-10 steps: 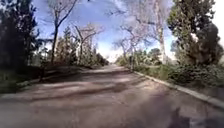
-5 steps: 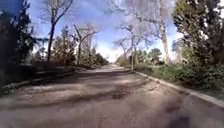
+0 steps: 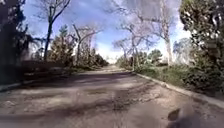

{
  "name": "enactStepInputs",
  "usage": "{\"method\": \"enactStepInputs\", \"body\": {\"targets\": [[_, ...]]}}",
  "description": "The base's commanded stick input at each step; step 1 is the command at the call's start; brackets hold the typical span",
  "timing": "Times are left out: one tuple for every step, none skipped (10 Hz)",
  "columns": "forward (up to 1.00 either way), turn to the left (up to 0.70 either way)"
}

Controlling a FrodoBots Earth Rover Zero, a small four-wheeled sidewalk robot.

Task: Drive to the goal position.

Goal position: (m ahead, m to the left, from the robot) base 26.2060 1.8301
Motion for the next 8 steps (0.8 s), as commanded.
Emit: {"method": "enactStepInputs", "body": {"targets": [[1.00, 0.00], [1.00, 0.00], [1.00, 0.00], [1.00, 0.00], [1.00, 0.00], [1.00, 0.00], [1.00, 0.00], [1.00, 0.00]]}}
